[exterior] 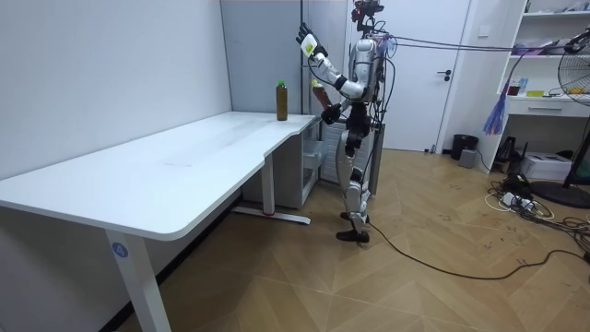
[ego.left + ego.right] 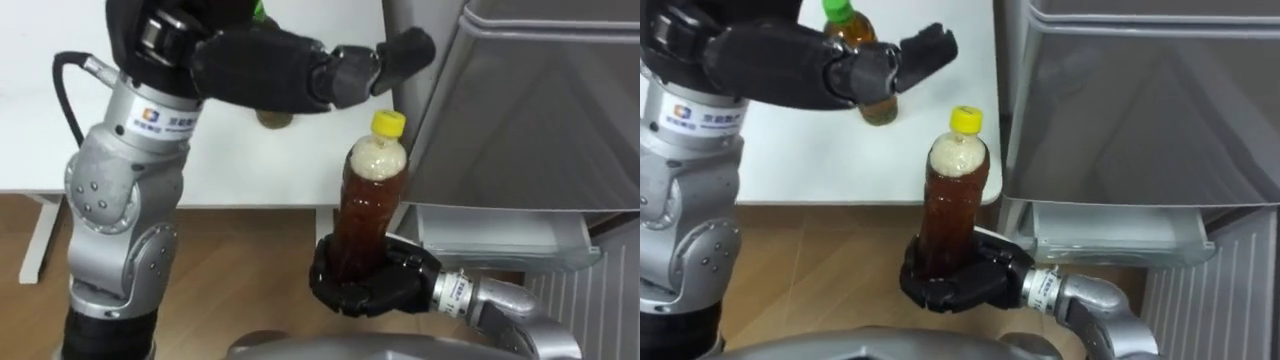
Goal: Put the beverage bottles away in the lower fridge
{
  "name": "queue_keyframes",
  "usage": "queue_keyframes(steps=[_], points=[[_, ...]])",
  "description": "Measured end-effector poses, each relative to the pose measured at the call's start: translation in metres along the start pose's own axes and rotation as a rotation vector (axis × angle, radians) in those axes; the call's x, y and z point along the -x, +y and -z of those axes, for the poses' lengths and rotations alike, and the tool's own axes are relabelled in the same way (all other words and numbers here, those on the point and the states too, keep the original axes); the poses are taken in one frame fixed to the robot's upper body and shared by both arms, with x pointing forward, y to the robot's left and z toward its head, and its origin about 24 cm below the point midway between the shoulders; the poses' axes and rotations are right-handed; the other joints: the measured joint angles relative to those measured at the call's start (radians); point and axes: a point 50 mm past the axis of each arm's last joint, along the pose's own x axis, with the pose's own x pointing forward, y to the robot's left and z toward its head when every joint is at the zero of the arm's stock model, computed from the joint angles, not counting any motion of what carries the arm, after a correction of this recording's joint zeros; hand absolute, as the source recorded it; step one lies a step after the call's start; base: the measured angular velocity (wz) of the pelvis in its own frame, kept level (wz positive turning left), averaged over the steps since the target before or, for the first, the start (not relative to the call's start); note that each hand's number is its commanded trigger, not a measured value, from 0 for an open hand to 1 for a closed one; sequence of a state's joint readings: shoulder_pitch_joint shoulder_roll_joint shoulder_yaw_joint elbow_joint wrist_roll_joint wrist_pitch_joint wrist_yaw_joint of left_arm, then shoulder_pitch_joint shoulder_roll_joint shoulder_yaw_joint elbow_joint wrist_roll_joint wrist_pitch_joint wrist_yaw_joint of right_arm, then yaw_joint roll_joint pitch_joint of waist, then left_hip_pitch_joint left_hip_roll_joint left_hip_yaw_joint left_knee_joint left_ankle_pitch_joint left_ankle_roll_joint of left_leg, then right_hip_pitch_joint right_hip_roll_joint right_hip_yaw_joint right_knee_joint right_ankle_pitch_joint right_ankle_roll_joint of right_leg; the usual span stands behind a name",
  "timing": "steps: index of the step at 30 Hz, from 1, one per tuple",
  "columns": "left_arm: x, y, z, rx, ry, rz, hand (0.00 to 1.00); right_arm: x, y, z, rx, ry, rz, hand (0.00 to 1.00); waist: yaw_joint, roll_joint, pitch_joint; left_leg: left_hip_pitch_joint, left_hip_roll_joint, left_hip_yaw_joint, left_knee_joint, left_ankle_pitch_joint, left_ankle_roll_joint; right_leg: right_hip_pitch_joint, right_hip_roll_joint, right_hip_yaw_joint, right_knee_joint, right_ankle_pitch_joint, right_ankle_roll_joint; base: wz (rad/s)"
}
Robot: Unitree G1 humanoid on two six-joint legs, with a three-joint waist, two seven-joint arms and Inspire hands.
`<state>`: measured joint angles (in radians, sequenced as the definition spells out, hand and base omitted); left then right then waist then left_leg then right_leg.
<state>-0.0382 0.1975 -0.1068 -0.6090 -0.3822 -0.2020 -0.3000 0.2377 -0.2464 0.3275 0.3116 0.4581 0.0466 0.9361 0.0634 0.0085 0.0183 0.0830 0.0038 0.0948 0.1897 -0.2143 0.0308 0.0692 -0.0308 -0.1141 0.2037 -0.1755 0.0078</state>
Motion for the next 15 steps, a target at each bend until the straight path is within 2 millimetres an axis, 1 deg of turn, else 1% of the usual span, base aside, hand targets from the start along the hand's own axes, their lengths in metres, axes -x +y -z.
queue_keyframes(steps=[2, 6, 9, 12, 13, 15], points=[[-0.002, 0.005, -0.004, -0.024, -0.018, -0.014, 0.0, 0.001, 0.0, 0.002, -0.005, 0.001, 0.015, 1.0, 0.018, 0.001, -0.001, 0.0, 0.0, 0.0, 0.0, 0.0, 0.0, 0.0, 0.0, 0.001, 0.0, 0.0, 0.0, 0.0], [-0.001, 0.011, -0.013, -0.066, -0.047, -0.046, 0.0, 0.005, 0.0, 0.007, -0.021, 0.008, 0.043, 1.0, 0.028, 0.003, -0.0023, 0.002, 0.0, -0.001, -0.001, 0.0, 0.0, 0.003, 0.0, -0.002, -0.001, 0.0, 0.0, 0.0], [0.001, 0.023, -0.021, -0.067, -0.084, -0.104, 0.0, 0.009, -0.003, 0.006, -0.02, 0.0, 0.066, 1.0, 0.028, 0.008, -0.003, 0.014, 0.0, -0.002, -0.003, 0.0, 0.0, 0.015, 0.0, -0.002, -0.002, 0.0, 0.0, 0.0], [0.005, 0.035, -0.03, -0.103, -0.119, -0.176, 0.0, 0.014, -0.006, 0.005, -0.028, -0.021, 0.101, 1.0, 0.03, 0.013, -0.0057, 0.022, -0.001, -0.011, -0.007, 0.0, 0.0, 0.027, 0.002, -0.002, -0.002, 0.0, 0.0, 0.05], [0.006, 0.04, -0.033, -0.123, -0.132, -0.206, 0.0, 0.017, -0.007, 0.006, -0.027, -0.021, 0.114, 1.0, 0.033, 0.016, -0.0063, 0.029, -0.001, -0.013, -0.006, 0.0, 0.0, 0.03, 0.003, -0.001, -0.003, 0.0, 0.0, 0.0], [0.008, 0.047, -0.039, -0.158, -0.154, -0.255, 0.0, 0.021, -0.006, 0.01, -0.041, -0.023, 0.136, 1.0, 0.052, 0.019, -0.0077, 0.033, 0.0, -0.012, -0.007, 0.0, -0.001, 0.035, 0.004, -0.001, -0.005, 0.0, 0.0, -0.02]])
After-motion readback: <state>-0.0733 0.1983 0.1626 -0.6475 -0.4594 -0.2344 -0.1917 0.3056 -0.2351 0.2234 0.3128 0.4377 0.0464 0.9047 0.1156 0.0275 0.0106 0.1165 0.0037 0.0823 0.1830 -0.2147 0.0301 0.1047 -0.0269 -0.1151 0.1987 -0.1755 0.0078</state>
